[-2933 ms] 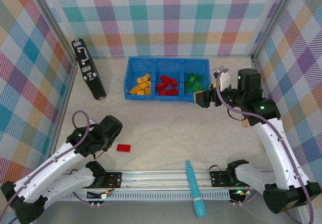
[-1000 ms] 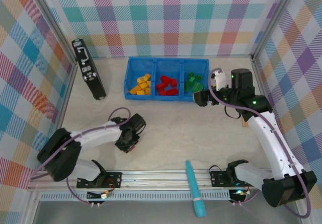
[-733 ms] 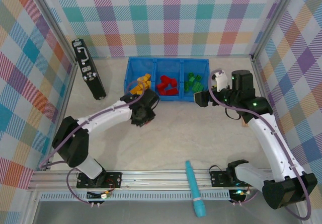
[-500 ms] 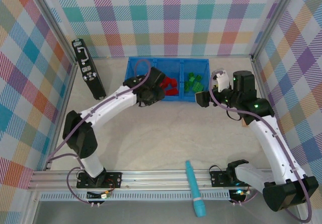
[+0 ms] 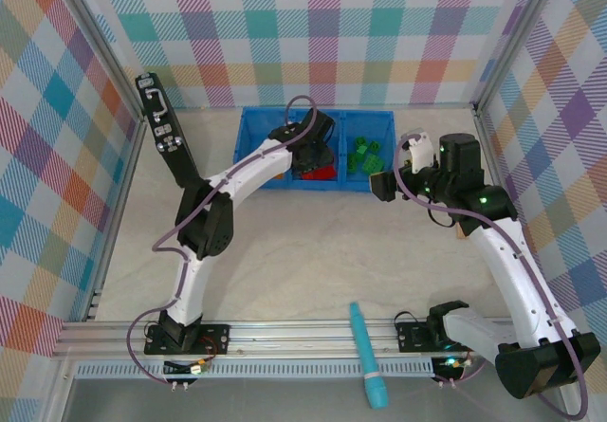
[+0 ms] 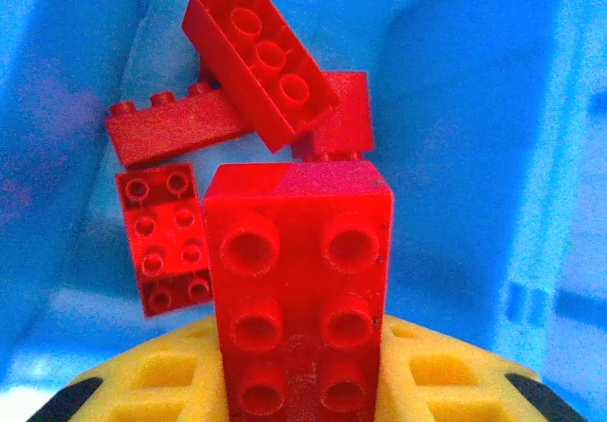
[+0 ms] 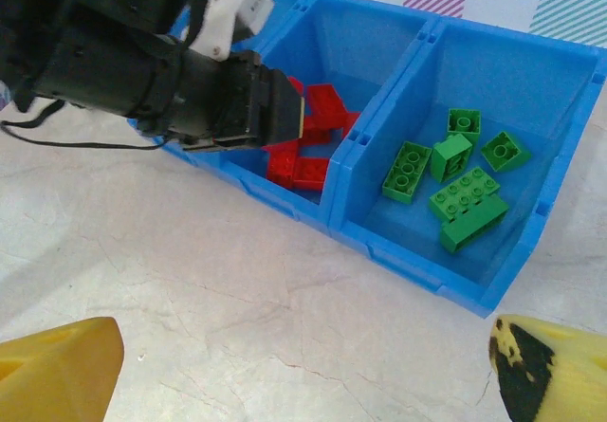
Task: Sort the legos into containers by color
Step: Place the lego in the container.
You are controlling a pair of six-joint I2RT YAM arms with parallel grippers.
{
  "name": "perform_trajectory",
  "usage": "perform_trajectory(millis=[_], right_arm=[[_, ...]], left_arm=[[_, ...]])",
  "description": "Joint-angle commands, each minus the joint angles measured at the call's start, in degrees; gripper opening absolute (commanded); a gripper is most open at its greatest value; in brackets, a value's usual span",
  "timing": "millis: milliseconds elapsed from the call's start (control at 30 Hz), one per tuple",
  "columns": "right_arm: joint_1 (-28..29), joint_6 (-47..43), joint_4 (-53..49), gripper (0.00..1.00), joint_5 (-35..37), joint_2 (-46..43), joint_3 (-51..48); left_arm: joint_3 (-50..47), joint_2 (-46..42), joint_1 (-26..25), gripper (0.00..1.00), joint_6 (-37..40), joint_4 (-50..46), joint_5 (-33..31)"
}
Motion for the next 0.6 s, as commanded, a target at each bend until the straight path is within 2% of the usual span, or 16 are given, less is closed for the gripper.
perform_trajectory(millis=[0, 333, 567], right_arm=[[0.2, -1.2, -0.7, 0.99, 0.6, -0.4, 0.4], [0.3, -1.2, -0.7, 0.99, 0.8, -1.1, -0.6], [0.2, -1.2, -0.8, 0.99, 1.6, -1.4, -1.1]], left_arm=[[3.4, 2.2, 1.2, 0.28, 2.0, 0.8, 0.8], [6.7, 7.6, 1.8, 0.37, 2.3, -0.5, 2.2], [8.8, 7.0, 1.8, 0.46, 4.4, -1.6, 2.1]])
